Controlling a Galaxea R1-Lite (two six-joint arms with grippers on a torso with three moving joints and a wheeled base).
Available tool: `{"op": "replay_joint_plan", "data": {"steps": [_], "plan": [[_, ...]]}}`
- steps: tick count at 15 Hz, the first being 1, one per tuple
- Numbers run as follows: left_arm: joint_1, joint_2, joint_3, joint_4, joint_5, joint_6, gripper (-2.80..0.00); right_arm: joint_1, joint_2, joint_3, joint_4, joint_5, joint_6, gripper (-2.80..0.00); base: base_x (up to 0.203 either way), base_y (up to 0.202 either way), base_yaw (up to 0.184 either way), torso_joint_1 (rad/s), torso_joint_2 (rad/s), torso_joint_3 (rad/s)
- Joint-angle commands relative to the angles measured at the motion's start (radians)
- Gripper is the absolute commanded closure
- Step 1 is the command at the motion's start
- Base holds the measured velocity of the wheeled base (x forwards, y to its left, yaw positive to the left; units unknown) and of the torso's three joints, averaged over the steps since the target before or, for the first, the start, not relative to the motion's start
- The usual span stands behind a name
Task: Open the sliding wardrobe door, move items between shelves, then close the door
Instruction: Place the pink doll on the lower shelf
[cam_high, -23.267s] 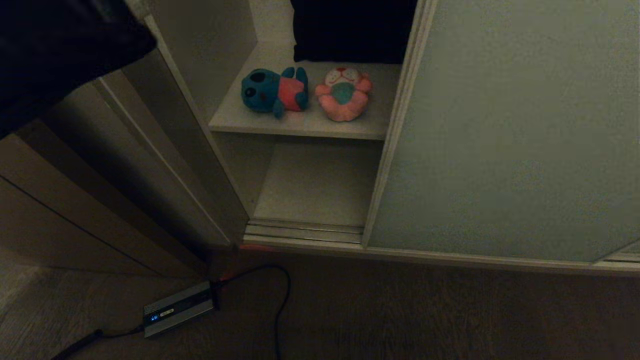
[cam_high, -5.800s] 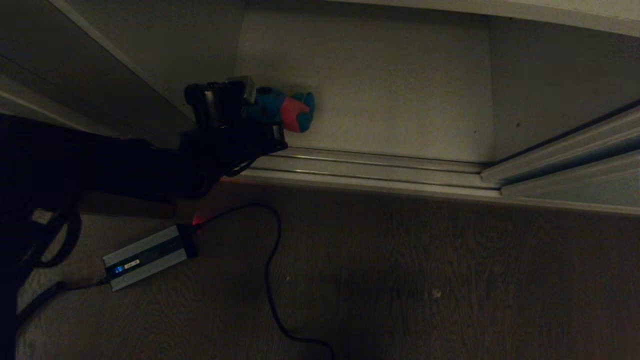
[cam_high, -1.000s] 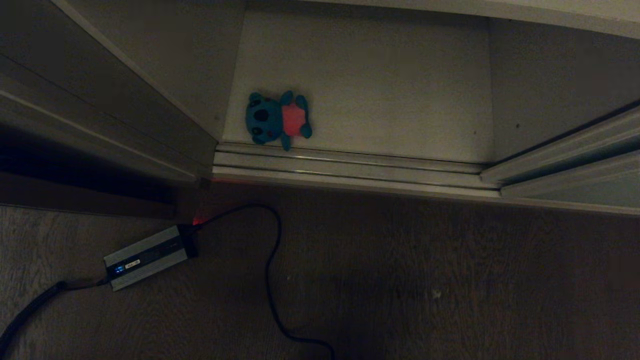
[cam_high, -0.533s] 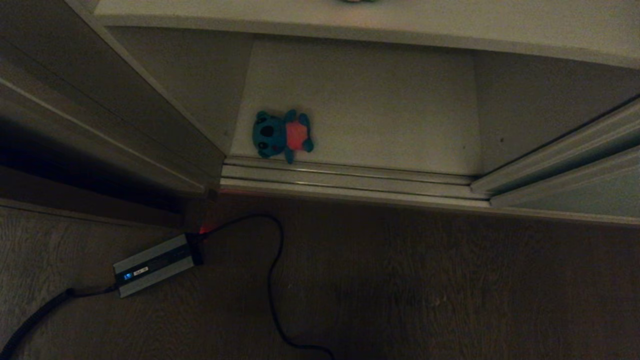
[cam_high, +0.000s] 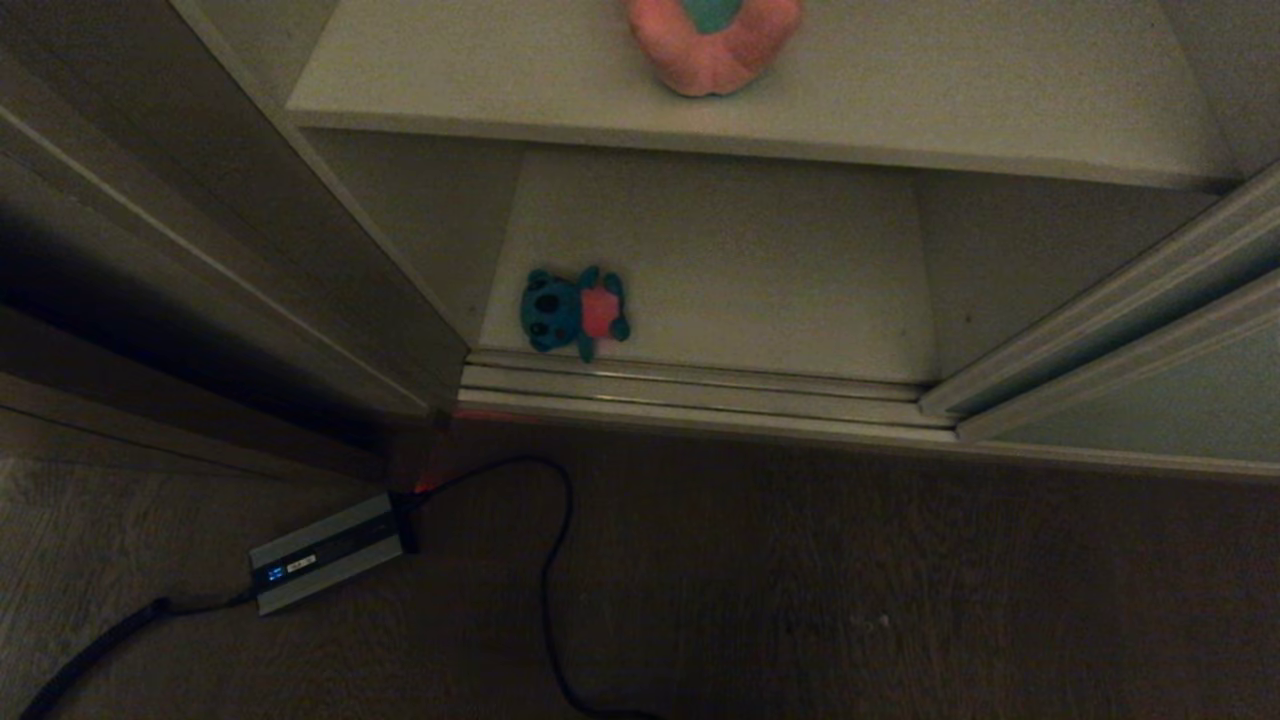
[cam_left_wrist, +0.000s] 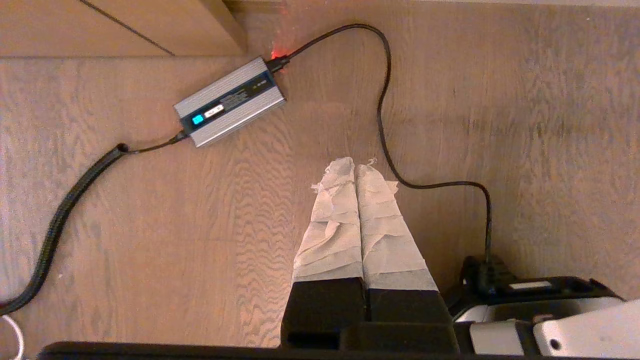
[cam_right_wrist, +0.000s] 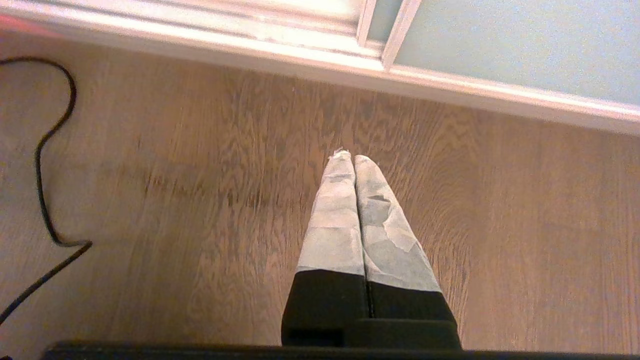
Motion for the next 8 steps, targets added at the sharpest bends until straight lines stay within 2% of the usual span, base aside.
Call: {"op": "replay_joint_plan", "data": {"steps": [1, 8], "plan": [[0.000, 0.003, 0.018, 0.003, 0.001, -0.002, 0.00, 0.000, 0.000, 0.005, 0.000, 0.000, -0.001, 0.00, 0.000, 0.000, 0.000, 0.002, 0.00, 0.207], [0.000, -0.018, 0.074, 0.000, 0.007, -0.004, 0.00, 0.000, 0.001, 0.005, 0.000, 0.000, -0.001, 0.00, 0.000, 0.000, 0.000, 0.001, 0.00, 0.201]]}}
